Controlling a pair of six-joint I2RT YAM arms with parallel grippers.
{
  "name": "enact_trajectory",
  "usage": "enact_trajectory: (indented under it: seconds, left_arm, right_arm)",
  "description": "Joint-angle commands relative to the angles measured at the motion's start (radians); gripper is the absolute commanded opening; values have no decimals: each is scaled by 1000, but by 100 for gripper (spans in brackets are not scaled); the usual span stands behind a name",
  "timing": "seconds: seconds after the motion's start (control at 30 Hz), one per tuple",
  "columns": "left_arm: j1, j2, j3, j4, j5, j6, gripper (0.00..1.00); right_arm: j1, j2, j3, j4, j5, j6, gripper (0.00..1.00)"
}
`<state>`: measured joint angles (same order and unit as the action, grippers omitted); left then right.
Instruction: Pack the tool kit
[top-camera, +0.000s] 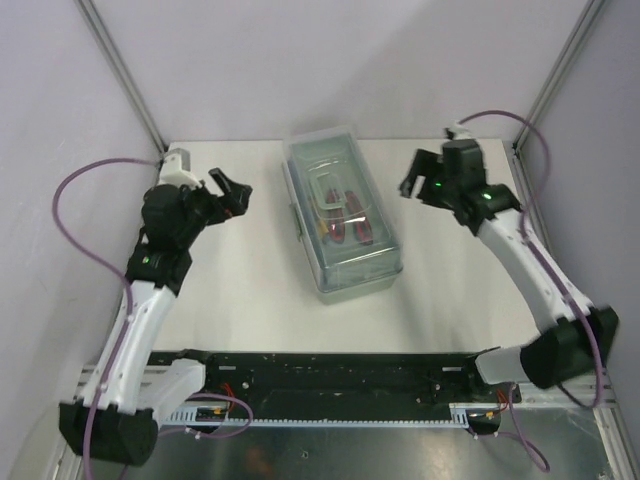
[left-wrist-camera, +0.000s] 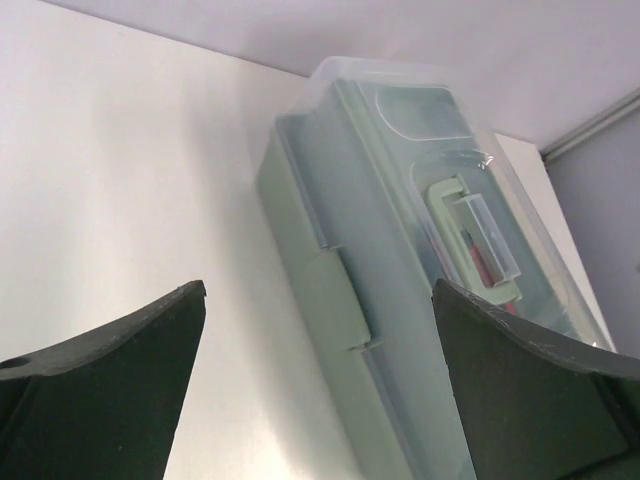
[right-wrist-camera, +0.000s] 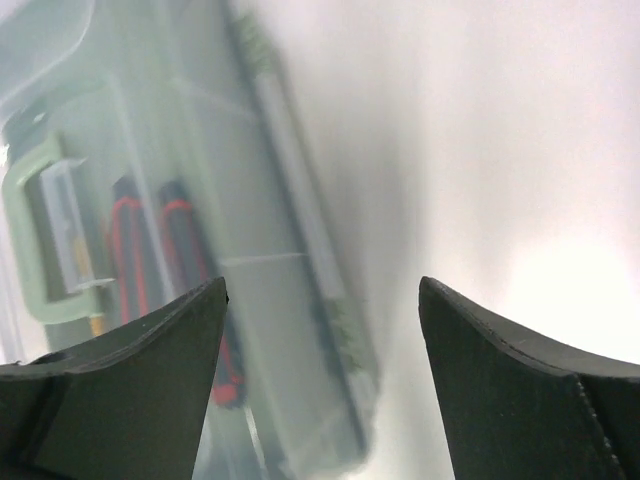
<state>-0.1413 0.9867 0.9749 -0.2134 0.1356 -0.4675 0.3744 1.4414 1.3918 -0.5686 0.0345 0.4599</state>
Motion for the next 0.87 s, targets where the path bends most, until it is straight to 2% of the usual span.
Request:
enact_trajectory:
  seconds: [0.0, 0.3, 0.57, 0.83]
  left_arm:
    - [6, -162, -32, -194, -151, 116, 99]
    - [5, -297, -71, -299, -169, 119, 99]
    - [5, -347, -74, -333, -205, 128, 99]
    - [5, -359, -82, -343, -250, 134, 99]
  right_arm:
    - [-54, -245, -73, -112, 222, -52, 82]
    - [-76, -479, -122, -212, 247, -16, 85]
    - [-79, -640, -126, -334, 374, 12, 85]
    - [-83, -707, -127, -385, 444, 8, 85]
